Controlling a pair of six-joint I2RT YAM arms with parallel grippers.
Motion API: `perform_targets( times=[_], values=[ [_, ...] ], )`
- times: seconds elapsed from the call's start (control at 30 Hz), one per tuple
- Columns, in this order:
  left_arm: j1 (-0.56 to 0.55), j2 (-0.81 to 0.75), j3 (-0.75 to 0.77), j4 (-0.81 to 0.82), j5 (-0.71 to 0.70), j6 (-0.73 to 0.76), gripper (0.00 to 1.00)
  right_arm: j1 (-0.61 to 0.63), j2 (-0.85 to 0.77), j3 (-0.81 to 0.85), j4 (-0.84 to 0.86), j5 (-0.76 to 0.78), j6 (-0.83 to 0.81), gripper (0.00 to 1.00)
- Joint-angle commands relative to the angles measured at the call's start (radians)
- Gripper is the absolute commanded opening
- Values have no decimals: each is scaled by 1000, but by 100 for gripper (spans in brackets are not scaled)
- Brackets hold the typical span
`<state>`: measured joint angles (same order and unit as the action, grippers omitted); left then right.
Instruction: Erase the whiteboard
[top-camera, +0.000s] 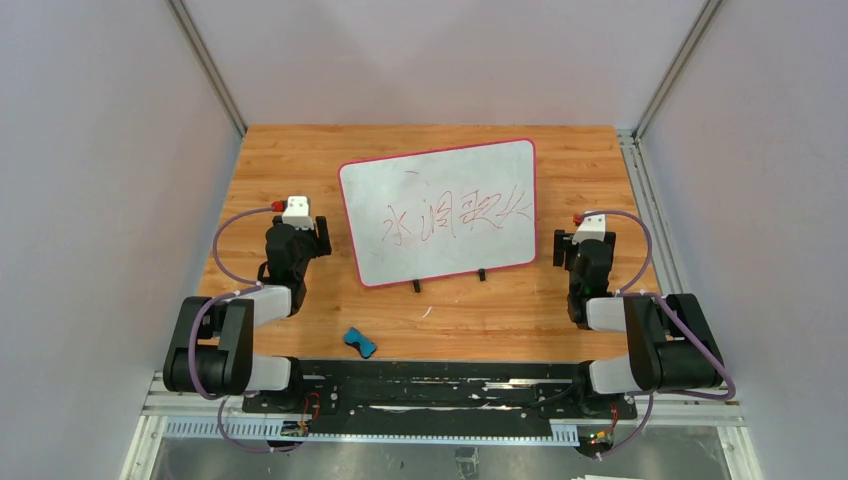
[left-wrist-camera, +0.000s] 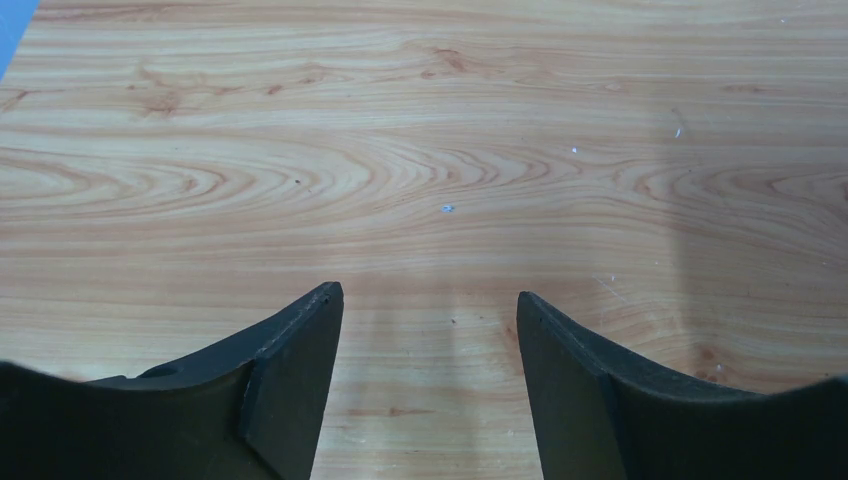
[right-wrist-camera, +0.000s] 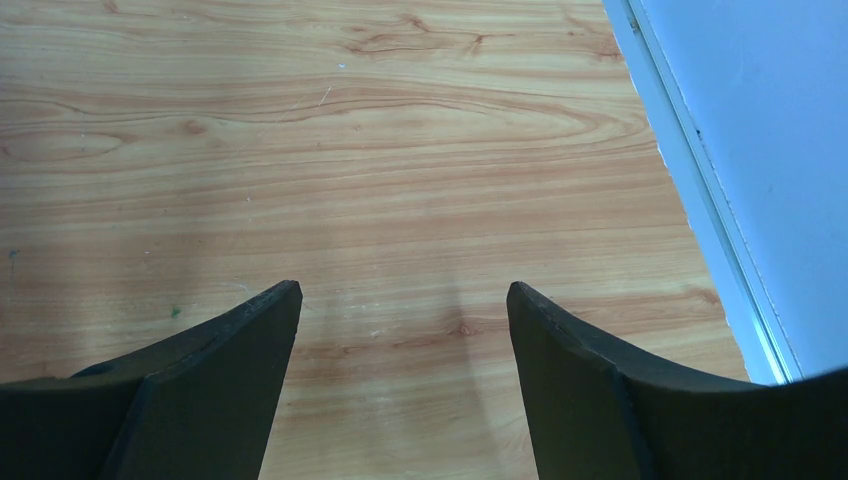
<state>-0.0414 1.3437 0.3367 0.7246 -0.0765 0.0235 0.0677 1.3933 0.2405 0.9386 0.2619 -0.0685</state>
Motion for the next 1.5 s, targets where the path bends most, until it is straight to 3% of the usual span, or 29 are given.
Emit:
perform_targets(
  times=[0.0,0.6,1.07,1.47],
  values=[
    [-3,4,21,36,-2,16,69,1,-4,-4,34,-1,-11,78],
    [-3,5,21,36,-2,16,73,0,-5,-3,30,-3,-11,78],
    [-3,6,23,33,-2,16,100,1,-5,-3,29,-3,-11,78],
    [-3,6,23,33,-2,16,98,1,-5,-3,29,-2,-11,78]
  ],
)
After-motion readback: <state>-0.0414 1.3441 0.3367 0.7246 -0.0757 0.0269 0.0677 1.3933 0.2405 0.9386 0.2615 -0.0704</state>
